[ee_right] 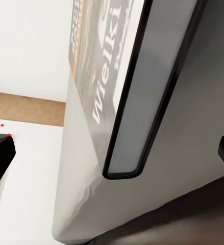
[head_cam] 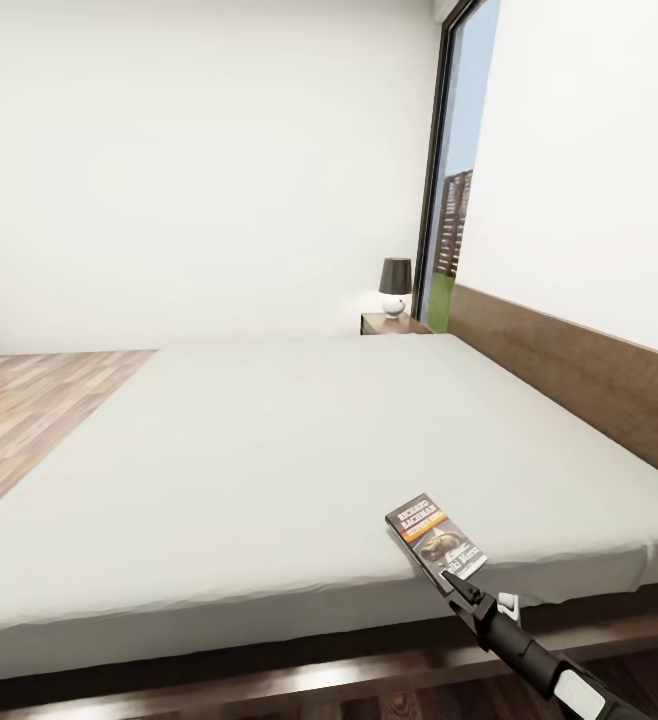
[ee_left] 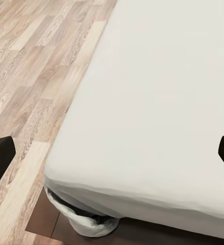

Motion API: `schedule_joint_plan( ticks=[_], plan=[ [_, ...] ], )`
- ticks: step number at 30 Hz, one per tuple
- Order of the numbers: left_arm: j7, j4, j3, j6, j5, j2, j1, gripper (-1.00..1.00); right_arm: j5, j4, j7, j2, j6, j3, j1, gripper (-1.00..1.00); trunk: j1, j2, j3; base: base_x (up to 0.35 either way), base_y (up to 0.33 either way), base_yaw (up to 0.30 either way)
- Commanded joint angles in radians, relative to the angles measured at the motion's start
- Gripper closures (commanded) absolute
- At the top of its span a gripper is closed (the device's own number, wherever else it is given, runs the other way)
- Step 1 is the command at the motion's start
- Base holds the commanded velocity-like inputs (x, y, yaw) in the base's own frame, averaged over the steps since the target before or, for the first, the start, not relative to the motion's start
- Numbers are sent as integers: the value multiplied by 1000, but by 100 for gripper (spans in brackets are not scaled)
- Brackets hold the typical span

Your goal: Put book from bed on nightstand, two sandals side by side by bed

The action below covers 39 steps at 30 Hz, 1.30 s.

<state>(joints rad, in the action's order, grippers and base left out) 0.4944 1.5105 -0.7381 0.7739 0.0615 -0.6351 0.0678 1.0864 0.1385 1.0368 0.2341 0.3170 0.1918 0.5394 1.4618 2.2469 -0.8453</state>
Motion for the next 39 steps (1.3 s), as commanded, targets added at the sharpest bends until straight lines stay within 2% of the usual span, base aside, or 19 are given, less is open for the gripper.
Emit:
schedule_joint_plan(
  ticks=[1, 15, 27, 39],
  plan=[
    [1, 0, -1, 8, 6, 0, 1, -100, 10, 0, 2, 1, 8, 7, 1, -100, 0, 0, -1, 0, 0, 0],
    [1, 0, -1, 8, 6, 0, 1, -100, 11, 2, 5, 1, 4, 6, 1, -100, 0, 0, -1, 0, 0, 0],
    [1, 1, -1, 8, 6, 0, 1, -100, 13, 3, 6, 0, -45, 6, 0, -100, 0, 0, -1, 0, 0, 0],
    [1, 2, -1, 8, 6, 0, 1, -100, 14, 0, 5, -3, -56, 6, -1, -100, 0, 0, -1, 0, 0, 0]
  ],
)
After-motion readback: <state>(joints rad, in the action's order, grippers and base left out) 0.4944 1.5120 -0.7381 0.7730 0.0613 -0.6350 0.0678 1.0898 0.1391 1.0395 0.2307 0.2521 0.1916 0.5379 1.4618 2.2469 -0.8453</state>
